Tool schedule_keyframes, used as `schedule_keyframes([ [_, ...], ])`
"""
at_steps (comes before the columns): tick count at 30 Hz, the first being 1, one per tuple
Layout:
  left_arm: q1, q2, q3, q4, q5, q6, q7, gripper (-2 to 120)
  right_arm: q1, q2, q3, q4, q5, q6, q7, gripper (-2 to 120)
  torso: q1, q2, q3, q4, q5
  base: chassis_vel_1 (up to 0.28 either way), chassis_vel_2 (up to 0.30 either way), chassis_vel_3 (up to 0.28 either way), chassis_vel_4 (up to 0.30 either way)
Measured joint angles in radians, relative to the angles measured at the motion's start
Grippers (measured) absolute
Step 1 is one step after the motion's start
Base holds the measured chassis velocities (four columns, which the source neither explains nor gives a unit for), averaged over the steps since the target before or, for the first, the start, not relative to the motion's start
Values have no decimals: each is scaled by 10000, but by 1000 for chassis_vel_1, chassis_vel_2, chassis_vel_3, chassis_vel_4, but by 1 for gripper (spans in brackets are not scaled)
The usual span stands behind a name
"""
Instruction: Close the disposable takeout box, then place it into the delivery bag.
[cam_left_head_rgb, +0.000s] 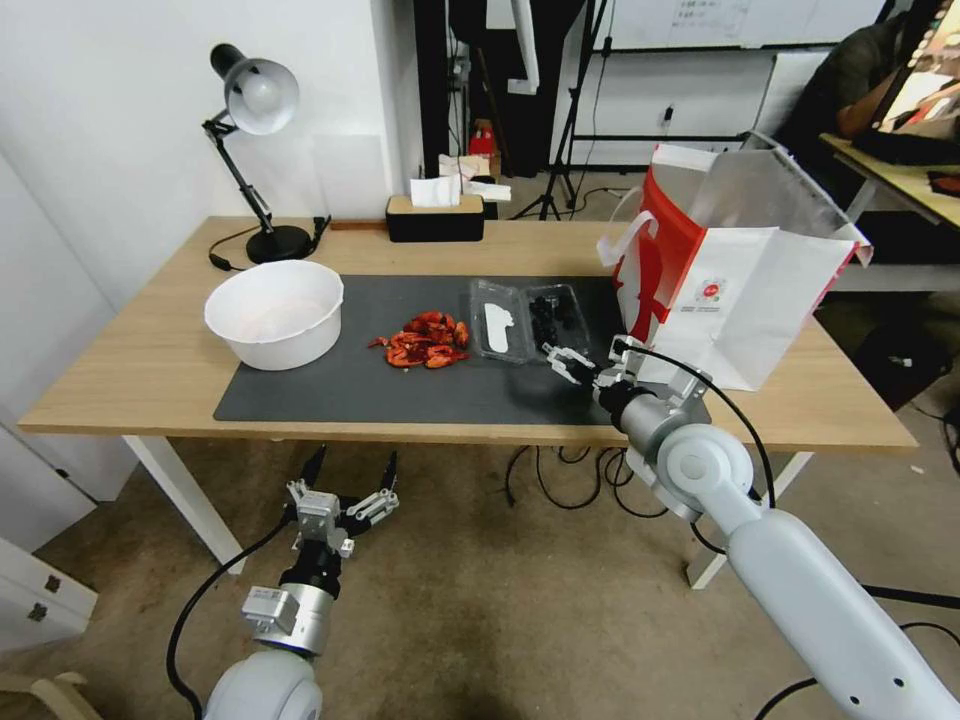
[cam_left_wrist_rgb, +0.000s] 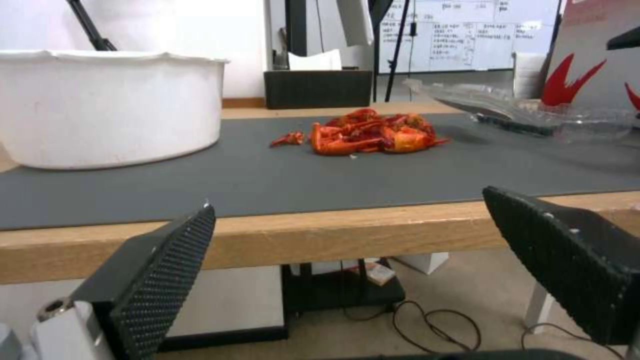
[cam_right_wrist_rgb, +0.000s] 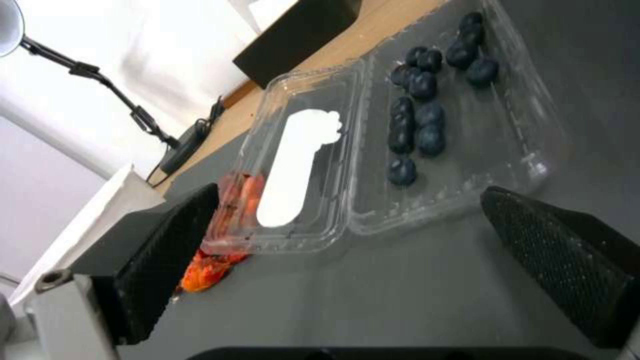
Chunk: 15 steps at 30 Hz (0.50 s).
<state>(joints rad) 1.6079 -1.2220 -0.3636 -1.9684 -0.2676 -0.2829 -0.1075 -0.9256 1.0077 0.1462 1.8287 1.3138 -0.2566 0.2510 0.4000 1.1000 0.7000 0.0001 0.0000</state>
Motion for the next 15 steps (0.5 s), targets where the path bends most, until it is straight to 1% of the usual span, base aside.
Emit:
schedule_keyframes([
  [5, -68, 50, 17, 5, -52, 4, 0, 100, -517, -262, 307, 512, 181, -15, 17, 100, -1, 0, 0, 0, 0, 0, 0, 0, 0],
  [7, -93, 52, 20, -15, -92, 14, 5, 100, -942, -438, 575, 1057, 226, -29, -52, 100, -1, -1, 0, 0, 2, 0, 0, 0, 0],
  [9, -102, 40, 17, -65, -137, 21, 9, 100, -1832, -674, 1016, 2119, 61, -23, -290, 100, -1, 0, -1, 0, -2, 0, 0, 0, 0],
  [10, -102, 40, 17, -65, -137, 21, 9, 100, -1832, -674, 1016, 2119, 61, -23, -290, 100, -1, 0, -1, 0, -2, 0, 0, 0, 0],
  [11, -98, 29, 13, -88, -155, 22, 12, 100, -2356, -746, 1250, 2581, -464, 85, -441, 100, -1, 0, -1, 0, -2, 0, 0, 0, 0],
  [12, -86, 21, 4, -112, -180, 22, 15, 100, -2905, -767, 1476, 2968, -1424, 374, -654, 100, -2, 0, -1, -4, -1, 0, 0, 0, 0],
  [13, -75, 13, 2, -140, -222, 14, 24, 100, -3612, -671, 1812, 3317, -2854, 796, -985, 100, -2, 1, -2, -1, -4, 0, 0, 0, 0],
  [14, -75, 13, 2, -140, -222, 14, 24, 100, -3612, -671, 1812, 3317, -2854, 796, -985, 100, -2, 1, -2, -1, -4, 0, 0, 0, 0],
  [15, -66, 11, 4, -171, -276, 8, 41, 100, -4262, -467, 2173, 3529, -4063, 1190, -1260, 100, -2, 0, -2, 0, -3, 0, 0, 0, 0],
])
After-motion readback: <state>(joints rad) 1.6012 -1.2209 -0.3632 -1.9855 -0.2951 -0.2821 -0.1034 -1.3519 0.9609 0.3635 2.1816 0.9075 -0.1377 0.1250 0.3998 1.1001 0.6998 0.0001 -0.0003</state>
